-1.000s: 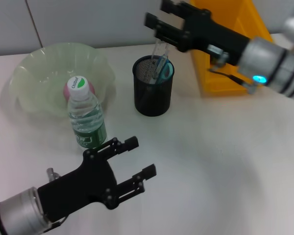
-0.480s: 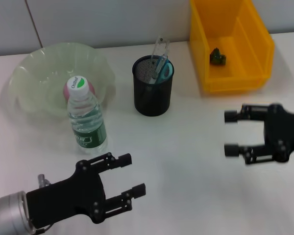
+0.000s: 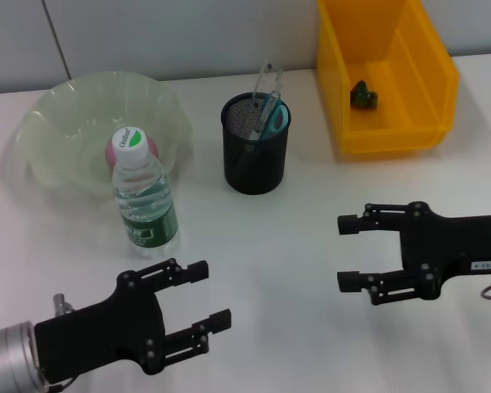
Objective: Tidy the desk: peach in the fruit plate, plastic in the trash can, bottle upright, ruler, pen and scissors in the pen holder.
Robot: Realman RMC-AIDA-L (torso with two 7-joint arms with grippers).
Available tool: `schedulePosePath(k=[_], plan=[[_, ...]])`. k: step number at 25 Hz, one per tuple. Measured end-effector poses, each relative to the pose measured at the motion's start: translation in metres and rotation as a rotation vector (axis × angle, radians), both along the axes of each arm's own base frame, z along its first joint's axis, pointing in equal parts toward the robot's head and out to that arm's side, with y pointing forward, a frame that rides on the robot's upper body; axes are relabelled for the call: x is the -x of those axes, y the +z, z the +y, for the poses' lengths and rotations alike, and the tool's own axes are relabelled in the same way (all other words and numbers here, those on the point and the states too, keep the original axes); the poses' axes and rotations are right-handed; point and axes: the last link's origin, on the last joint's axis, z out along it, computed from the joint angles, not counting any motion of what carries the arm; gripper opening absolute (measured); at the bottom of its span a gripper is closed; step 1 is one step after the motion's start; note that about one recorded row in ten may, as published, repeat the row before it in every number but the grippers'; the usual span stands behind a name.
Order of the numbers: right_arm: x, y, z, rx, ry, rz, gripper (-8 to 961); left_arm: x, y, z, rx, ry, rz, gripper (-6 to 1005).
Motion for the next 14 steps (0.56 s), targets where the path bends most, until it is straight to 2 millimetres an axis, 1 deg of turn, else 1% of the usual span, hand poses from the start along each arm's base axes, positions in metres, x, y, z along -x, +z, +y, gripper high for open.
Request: schedulePosePath(k=[9,14], plan=[[0.002,-0.009,0.003,0.003,-0.013,0.004,820,0.003,0.003,-0.001,-0.005,0.009,0.002,684],[0.003,-0.012,0.006,-0.006,-0.013,0.001,820,0.006,0.007,0.003,-0.009,0.023,0.005,684]])
